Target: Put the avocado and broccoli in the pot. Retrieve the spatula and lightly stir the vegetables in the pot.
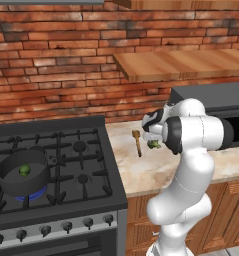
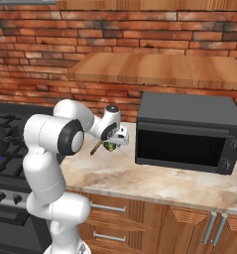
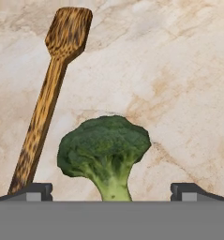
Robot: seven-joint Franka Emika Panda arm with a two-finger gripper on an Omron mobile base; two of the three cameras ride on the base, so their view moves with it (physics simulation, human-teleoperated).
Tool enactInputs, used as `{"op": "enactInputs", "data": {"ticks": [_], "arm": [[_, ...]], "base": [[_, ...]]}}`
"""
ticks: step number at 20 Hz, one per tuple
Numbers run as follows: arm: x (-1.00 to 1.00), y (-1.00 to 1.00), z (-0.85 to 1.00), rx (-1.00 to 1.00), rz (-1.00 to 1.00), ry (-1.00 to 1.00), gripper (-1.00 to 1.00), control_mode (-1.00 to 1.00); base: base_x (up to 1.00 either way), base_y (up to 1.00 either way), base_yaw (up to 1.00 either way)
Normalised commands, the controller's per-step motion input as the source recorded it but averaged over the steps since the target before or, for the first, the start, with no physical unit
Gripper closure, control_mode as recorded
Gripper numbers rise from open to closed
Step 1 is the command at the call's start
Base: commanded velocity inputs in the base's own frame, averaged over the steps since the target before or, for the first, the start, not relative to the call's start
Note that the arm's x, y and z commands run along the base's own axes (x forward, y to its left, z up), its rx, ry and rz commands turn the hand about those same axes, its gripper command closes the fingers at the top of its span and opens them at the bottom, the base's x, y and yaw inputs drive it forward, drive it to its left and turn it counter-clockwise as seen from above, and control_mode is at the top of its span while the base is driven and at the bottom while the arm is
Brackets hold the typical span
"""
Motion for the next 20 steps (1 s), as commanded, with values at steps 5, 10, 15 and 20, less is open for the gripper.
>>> {"op": "enactInputs", "data": {"ticks": [5,10,15,20], "arm": [[0.0,0.0,-0.03,0.0,0.0,0.0,-1.0,-1.0],[0.0,0.0,-0.17,0.0,0.0,0.02,-1.0,-1.0],[0.0,0.0,-0.2,0.0,0.0,0.0,-1.0,-1.0],[0.0,0.07,-0.08,0.0,0.0,0.0,-1.0,-1.0]], "base": [[0.0,0.0,0.0],[0.0,0.0,0.0],[0.0,0.0,0.0],[0.0,0.0,0.0]]}}
